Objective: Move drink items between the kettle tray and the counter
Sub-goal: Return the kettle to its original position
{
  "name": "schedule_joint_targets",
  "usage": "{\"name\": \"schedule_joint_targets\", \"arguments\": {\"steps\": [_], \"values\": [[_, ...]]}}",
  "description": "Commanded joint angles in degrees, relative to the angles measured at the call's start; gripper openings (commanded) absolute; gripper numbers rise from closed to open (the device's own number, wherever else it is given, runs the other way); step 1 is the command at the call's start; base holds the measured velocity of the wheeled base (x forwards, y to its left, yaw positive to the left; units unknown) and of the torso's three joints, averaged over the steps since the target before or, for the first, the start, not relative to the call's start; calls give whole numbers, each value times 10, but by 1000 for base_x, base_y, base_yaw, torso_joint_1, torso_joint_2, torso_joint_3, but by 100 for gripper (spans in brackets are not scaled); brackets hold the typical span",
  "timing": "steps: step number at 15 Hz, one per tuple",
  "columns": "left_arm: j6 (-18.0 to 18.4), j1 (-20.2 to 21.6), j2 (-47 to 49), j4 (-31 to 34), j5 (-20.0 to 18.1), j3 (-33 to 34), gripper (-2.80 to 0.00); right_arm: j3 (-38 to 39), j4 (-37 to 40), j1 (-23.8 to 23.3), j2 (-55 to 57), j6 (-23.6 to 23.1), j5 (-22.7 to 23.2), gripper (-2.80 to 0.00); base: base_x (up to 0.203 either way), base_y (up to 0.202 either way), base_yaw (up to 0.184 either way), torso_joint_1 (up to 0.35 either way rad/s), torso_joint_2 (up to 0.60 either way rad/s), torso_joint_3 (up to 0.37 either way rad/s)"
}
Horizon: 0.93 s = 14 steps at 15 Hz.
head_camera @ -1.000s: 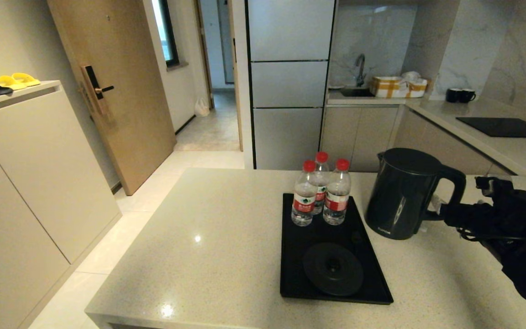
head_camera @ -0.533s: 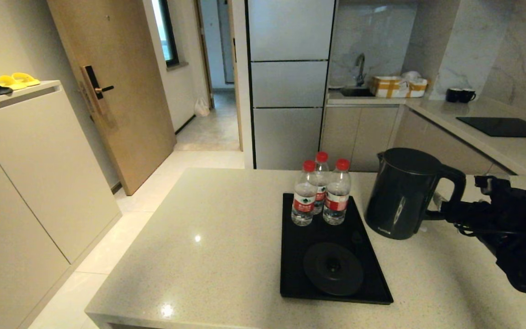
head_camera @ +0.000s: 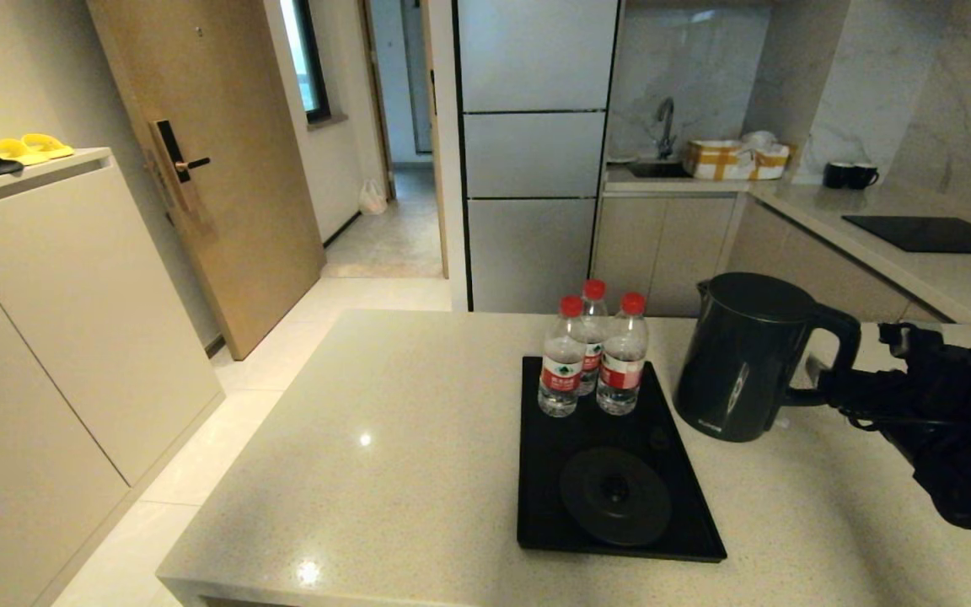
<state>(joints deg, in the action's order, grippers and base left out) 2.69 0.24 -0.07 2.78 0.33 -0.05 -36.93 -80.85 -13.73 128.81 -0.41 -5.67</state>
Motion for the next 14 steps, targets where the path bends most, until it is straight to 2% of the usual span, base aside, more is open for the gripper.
{"name": "schedule_joint_targets", "arguments": {"steps": [1,6,12,14], "values": [[0,0,1,0,0,0,-280,-4,-4,-9,0,0,-4,0,0,0,0,0,0,0],[0,0,1,0,0,0,-280,-12,10,-27,-1,1,-10,0,0,0,0,0,0,0],[0,0,1,0,1,0,-280,-12,15,-17,4,1,-4,0,0,0,0,0,0,0],[0,0,1,0,0,0,-280,-37,24,-9,13,1,-4,0,0,0,0,0,0,0]]}}
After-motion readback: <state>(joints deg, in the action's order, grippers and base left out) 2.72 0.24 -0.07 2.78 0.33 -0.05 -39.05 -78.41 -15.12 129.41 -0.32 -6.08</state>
